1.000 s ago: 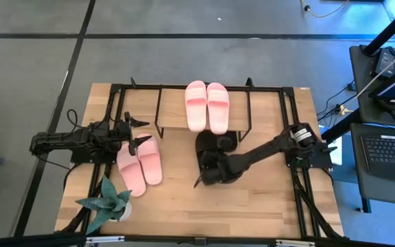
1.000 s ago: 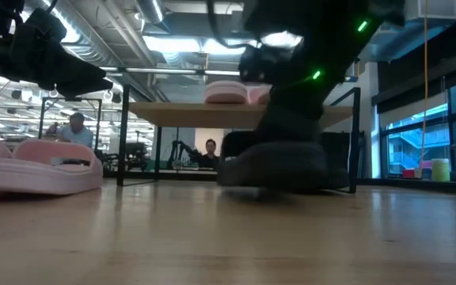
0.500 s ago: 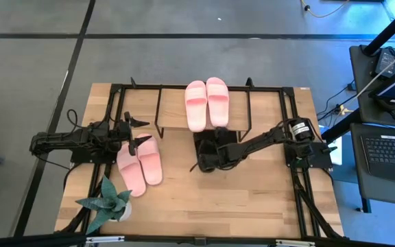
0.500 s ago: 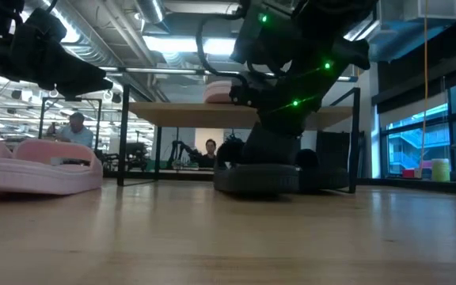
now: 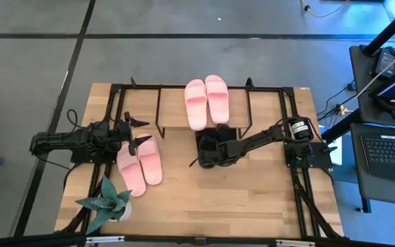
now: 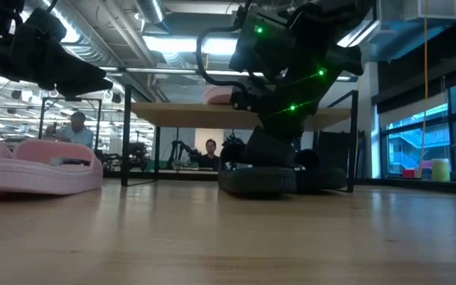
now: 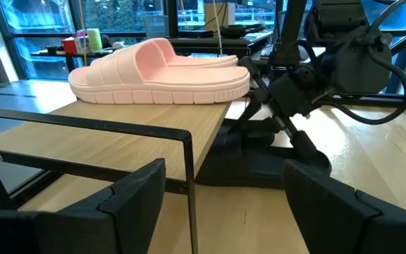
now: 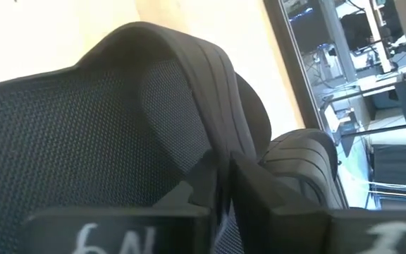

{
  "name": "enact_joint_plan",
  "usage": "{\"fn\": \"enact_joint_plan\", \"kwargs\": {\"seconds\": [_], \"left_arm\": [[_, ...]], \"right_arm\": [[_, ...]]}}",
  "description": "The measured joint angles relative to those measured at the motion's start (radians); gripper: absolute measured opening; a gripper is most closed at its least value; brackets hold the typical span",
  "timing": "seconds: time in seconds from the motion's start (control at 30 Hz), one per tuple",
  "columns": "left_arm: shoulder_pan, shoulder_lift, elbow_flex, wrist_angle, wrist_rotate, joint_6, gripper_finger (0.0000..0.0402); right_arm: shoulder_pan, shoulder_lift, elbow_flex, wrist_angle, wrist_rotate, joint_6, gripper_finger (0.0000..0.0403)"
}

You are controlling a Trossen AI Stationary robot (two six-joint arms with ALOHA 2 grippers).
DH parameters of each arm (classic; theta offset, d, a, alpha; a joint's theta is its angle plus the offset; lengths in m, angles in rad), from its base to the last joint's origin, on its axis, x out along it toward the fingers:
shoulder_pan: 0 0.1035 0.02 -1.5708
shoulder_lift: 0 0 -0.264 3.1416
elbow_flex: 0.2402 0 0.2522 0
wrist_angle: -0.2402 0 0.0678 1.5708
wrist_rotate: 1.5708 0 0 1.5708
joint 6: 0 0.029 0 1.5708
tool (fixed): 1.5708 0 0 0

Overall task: Pick and place slides into the shelf
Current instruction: Put the black slide under the shelf

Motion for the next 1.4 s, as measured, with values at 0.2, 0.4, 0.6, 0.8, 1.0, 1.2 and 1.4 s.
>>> {"fn": "enact_joint_plan", "kwargs": {"seconds": [0.2, 0.4, 0.6, 0.8, 1.0, 1.2, 1.4], "left_arm": [[0.0, 0.0, 0.0, 0.0, 0.0, 0.0, 0.0276], [0.0, 0.0, 0.0, 0.0, 0.0, 0.0, 0.0276], [0.0, 0.0, 0.0, 0.0, 0.0, 0.0, 0.0276], [0.0, 0.0, 0.0, 0.0, 0.0, 0.0, 0.0276], [0.0, 0.0, 0.0, 0.0, 0.0, 0.0, 0.0276], [0.0, 0.0, 0.0, 0.0, 0.0, 0.0, 0.0276], [0.0, 0.0, 0.0, 0.0, 0.0, 0.0, 0.0276]], "right_arm": [[0.0, 0.0, 0.0, 0.0, -0.011, 0.053, 0.0072], [0.0, 0.0, 0.0, 0.001, -0.016, 0.03, 0.0076], [0.016, 0.001, 0.0, 0.001, -0.016, 0.022, 0.0102], [0.028, 0.001, 0.015, -0.008, -0.017, 0.022, 0.0154], [0.033, 0.001, 0.068, -0.081, -0.017, 0.024, 0.0179], [0.077, 0.001, 0.157, -0.177, -0.025, 0.023, 0.0181], [0.149, 0.0, 0.273, -0.304, -0.102, 0.028, 0.0181]]}}
